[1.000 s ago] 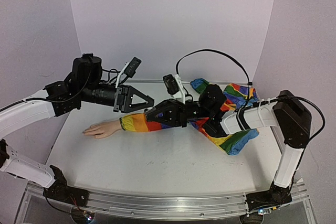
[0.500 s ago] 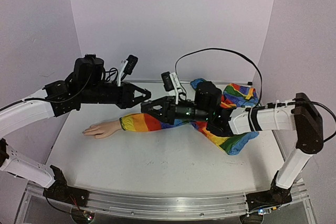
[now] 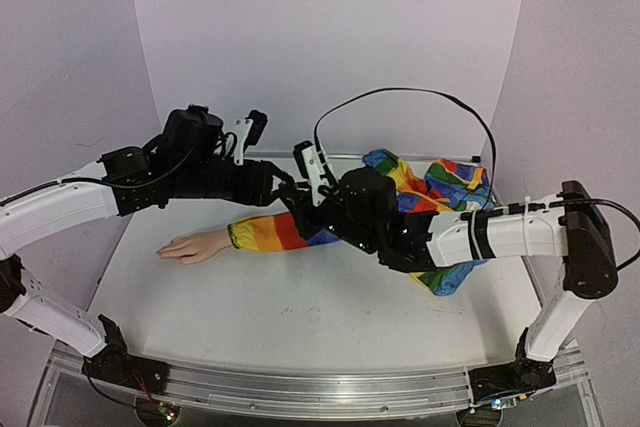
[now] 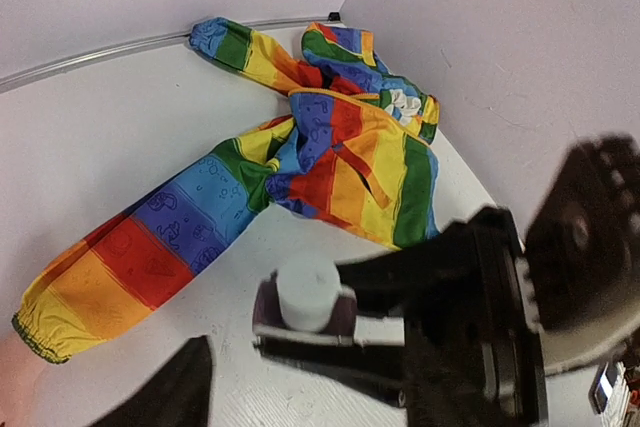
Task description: Paint the nails
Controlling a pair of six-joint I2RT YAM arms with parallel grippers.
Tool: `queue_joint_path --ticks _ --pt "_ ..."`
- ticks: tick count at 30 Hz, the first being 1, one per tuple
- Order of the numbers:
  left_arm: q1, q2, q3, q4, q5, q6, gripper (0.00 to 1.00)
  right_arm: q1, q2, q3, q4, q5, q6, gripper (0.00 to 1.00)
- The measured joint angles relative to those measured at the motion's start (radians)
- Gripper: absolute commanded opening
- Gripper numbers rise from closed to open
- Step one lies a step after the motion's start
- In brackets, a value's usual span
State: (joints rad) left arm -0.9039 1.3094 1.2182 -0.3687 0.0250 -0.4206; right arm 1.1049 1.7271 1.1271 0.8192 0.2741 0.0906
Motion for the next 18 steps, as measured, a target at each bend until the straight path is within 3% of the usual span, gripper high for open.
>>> queue_joint_path --ticks 3,9,14,18 --pt "0.011 -0.023 -0.003 -0.040 0.037 0.021 0.87 -0.079 -0.008 -0.028 0.013 -0.145 -0.002 0.00" --pt "0.054 -0.172 -0.133 0.040 0.175 0.031 0.91 -0.309 -0.021 -0.077 0.049 -0.817 0.105 0.00" --pt "0.068 -0.176 -0.164 0.151 0.348 0.029 0.88 -0.310 -0.021 -0.077 0.150 -1.200 0.220 0.00" --pt "0.068 -0.137 -0.160 0.232 0.487 0.032 0.80 -0.288 -0.020 -0.077 0.249 -1.342 0.314 0.00"
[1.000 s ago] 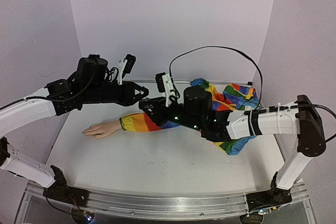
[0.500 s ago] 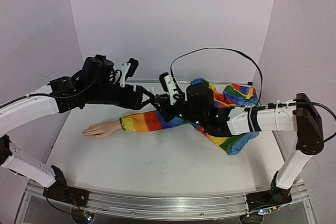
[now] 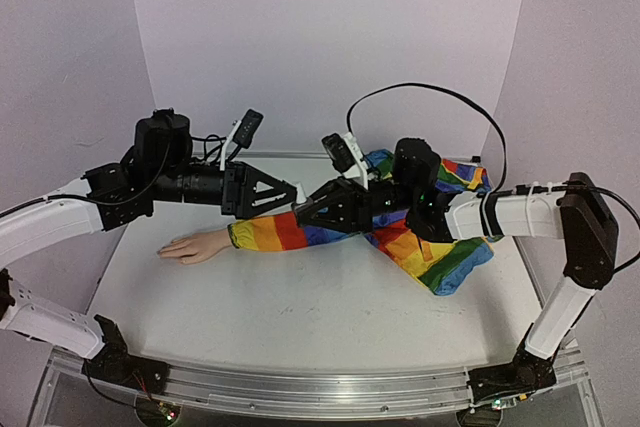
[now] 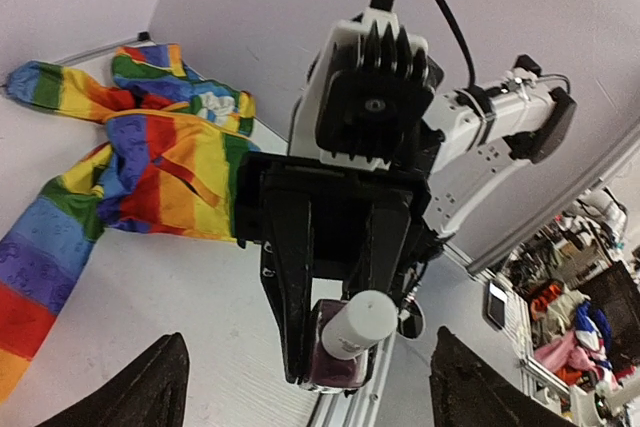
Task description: Paint the nails
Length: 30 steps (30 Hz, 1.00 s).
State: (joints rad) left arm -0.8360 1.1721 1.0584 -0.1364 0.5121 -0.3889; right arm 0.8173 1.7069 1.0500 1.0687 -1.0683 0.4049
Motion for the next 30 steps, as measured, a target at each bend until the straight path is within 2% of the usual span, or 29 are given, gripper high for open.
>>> queue_joint_path --ticks 4,8,12,19,23,24,28,30 --pt "-0.001 0.048 0.008 0.045 0.117 0.003 0.67 -0.002 0.010 0.000 0.147 -0.079 0.110 0.00" --pt "-0.003 0.080 0.015 0.077 0.177 0.000 0.64 -0.003 0.031 0.000 0.230 -0.116 0.179 0.00" --pt "-0.008 0.093 0.029 0.107 0.210 -0.001 0.63 -0.003 0.047 -0.005 0.261 -0.132 0.216 0.00" --pt "-0.010 0.118 0.073 0.138 0.251 -0.002 0.39 -0.003 0.047 -0.012 0.283 -0.139 0.235 0.00" --pt "-0.011 0.147 0.087 0.146 0.267 -0.005 0.35 -0.003 0.047 -0.013 0.293 -0.138 0.238 0.00" --pt "-0.012 0.152 0.087 0.145 0.271 -0.005 0.32 -0.003 0.047 -0.015 0.295 -0.137 0.238 0.00" --pt "-0.017 0.161 0.087 0.144 0.271 -0.001 0.04 -0.003 0.048 -0.018 0.297 -0.124 0.239 0.00" --pt "-0.017 0.161 0.087 0.147 0.252 0.032 0.00 -0.003 0.048 -0.021 0.289 -0.105 0.263 0.00"
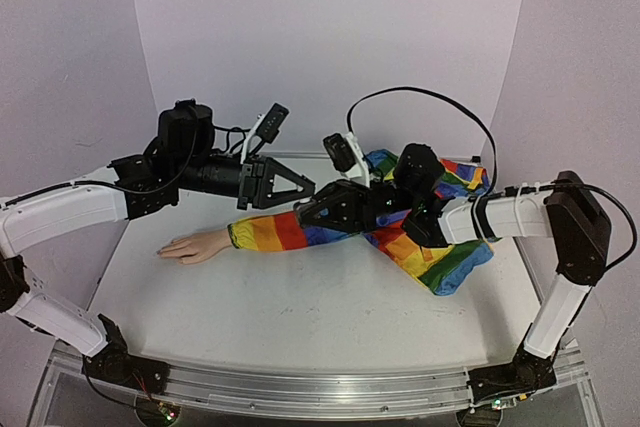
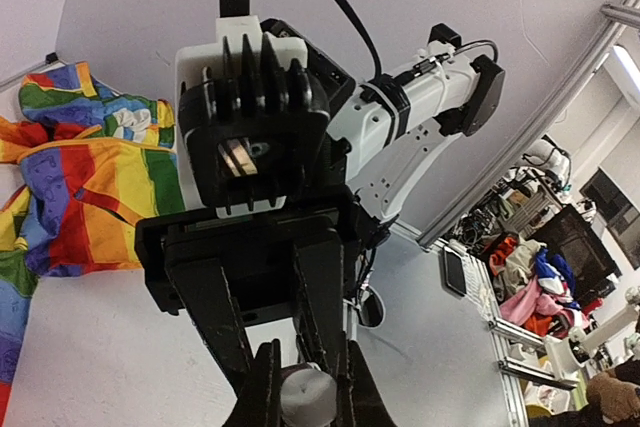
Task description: Paint the nails
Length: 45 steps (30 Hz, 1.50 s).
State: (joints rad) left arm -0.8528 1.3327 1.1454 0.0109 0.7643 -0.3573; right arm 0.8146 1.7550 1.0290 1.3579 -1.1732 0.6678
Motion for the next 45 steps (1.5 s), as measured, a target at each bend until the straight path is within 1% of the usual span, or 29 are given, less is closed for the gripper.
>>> queue_joint_path --ticks 2,4,6,7,8,9,10,11,12,13,14,16,17,18,21,22,23,25,26,28,31,33,35,38,40,42,45 --pt "0.002 -0.001 0.000 -0.009 -0.023 0.012 0.00 -0.001 0.000 -0.006 -0.005 0.026 0.001 0.00" --pt "0.002 -0.004 -0.005 -0.021 -0.071 0.017 0.00 -0.003 -0.005 -0.018 -0.031 0.080 -0.034 0.00" --pt "0.003 -0.014 -0.015 -0.040 -0.159 0.018 0.00 0.001 -0.029 -0.024 -0.137 0.191 -0.115 0.00" --pt "0.003 -0.019 -0.016 -0.058 -0.225 0.016 0.00 0.009 -0.048 -0.024 -0.213 0.286 -0.163 0.00" --pt "0.002 -0.022 -0.016 -0.076 -0.310 0.013 0.00 0.030 -0.072 -0.021 -0.303 0.429 -0.209 0.00" --pt "0.000 -0.023 -0.016 -0.095 -0.400 -0.003 0.00 0.066 -0.095 -0.014 -0.390 0.615 -0.255 0.00" --pt "-0.002 -0.021 -0.011 -0.119 -0.472 -0.019 0.00 0.106 -0.107 -0.006 -0.446 0.778 -0.297 0.00" --pt "-0.008 -0.018 0.000 -0.148 -0.532 -0.031 0.00 0.164 -0.114 0.000 -0.488 0.981 -0.348 0.00" --pt "-0.018 -0.016 0.008 -0.178 -0.576 -0.039 0.00 0.221 -0.114 0.005 -0.510 1.165 -0.396 0.00" --pt "-0.027 -0.015 0.013 -0.197 -0.602 -0.042 0.00 0.264 -0.113 0.011 -0.533 1.300 -0.438 0.00" --pt "-0.038 -0.011 0.017 -0.207 -0.628 -0.047 0.00 0.291 -0.113 0.017 -0.552 1.389 -0.473 0.00" --pt "-0.047 0.000 0.032 -0.217 -0.648 -0.059 0.00 0.311 -0.107 0.035 -0.576 1.468 -0.524 0.00" --pt "-0.046 0.006 0.042 -0.220 -0.654 -0.060 0.06 0.309 -0.103 0.042 -0.577 1.475 -0.545 0.00" --pt "-0.044 0.011 0.051 -0.223 -0.656 -0.060 0.16 0.305 -0.099 0.048 -0.575 1.476 -0.564 0.00" --pt "-0.038 0.013 0.060 -0.237 -0.653 -0.054 0.47 0.288 -0.095 0.052 -0.568 1.431 -0.604 0.00" --pt "-0.037 0.009 0.060 -0.257 -0.647 -0.049 0.55 0.276 -0.095 0.051 -0.574 1.421 -0.612 0.00" --pt "-0.035 0.005 0.060 -0.274 -0.641 -0.039 0.61 0.254 -0.095 0.050 -0.575 1.390 -0.618 0.00" --pt "-0.027 -0.012 0.053 -0.290 -0.616 -0.040 0.70 0.196 -0.099 0.036 -0.573 1.308 -0.623 0.00" --pt "-0.023 -0.023 0.046 -0.291 -0.602 -0.034 0.73 0.154 -0.107 0.018 -0.570 1.233 -0.620 0.00" --pt "-0.009 -0.056 0.027 -0.291 -0.559 -0.024 0.79 0.072 -0.126 -0.023 -0.574 1.066 -0.607 0.00" --pt "0.008 -0.092 0.017 -0.290 -0.472 -0.001 0.86 -0.038 -0.140 -0.046 -0.581 0.774 -0.572 0.00" --pt "0.012 -0.102 0.017 -0.274 -0.383 0.015 0.88 -0.072 -0.140 -0.045 -0.574 0.588 -0.545 0.00" --pt "0.012 -0.103 0.017 -0.255 -0.296 0.023 0.87 -0.078 -0.136 -0.043 -0.549 0.391 -0.496 0.00" --pt "0.010 -0.099 0.017 -0.237 -0.202 0.029 0.81 -0.064 -0.118 -0.034 -0.459 0.190 -0.401 0.00" --pt "0.010 -0.090 0.017 -0.222 -0.154 0.029 0.76 -0.049 -0.105 -0.028 -0.407 0.106 -0.353 0.00" --pt "0.009 -0.075 0.018 -0.211 -0.123 0.029 0.69 -0.034 -0.090 -0.021 -0.376 0.054 -0.323 0.00" --pt "0.003 -0.045 0.020 -0.206 -0.087 0.027 0.55 -0.015 -0.060 -0.005 -0.346 0.010 -0.291 0.00"
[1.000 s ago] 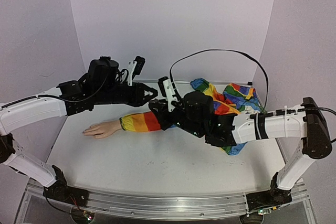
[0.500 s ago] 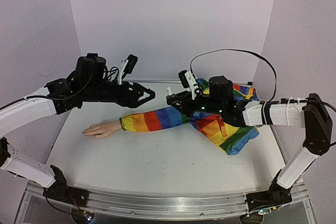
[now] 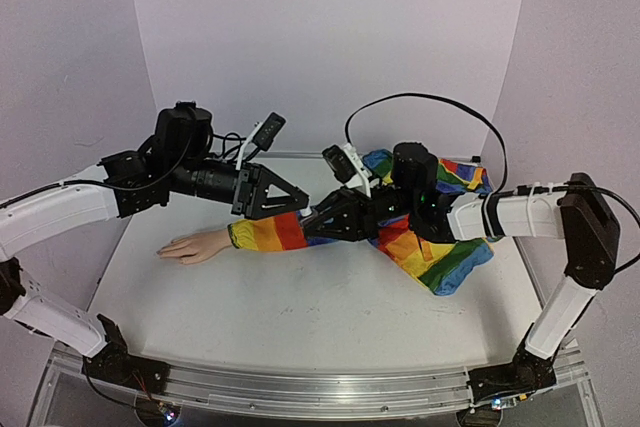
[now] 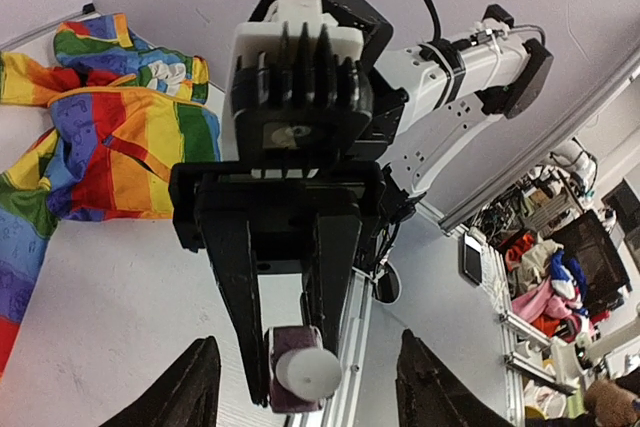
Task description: Paint the nails
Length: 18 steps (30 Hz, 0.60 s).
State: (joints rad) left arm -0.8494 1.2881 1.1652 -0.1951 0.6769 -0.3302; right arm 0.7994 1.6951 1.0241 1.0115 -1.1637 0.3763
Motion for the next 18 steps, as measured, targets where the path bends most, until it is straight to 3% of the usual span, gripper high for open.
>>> queue_joint_path --ticks 8,14,18 --pt "-0.020 0.028 0.010 0.005 0.034 0.020 0.30 0.010 0.014 0.003 0.023 -0.012 0.023 0.00" --pt "-0.023 0.042 0.014 0.011 0.012 0.033 0.00 0.013 0.014 0.003 0.028 -0.007 0.031 0.00" --pt "-0.023 0.042 0.015 0.011 -0.051 0.051 0.00 0.013 0.011 0.000 0.017 0.063 0.013 0.00"
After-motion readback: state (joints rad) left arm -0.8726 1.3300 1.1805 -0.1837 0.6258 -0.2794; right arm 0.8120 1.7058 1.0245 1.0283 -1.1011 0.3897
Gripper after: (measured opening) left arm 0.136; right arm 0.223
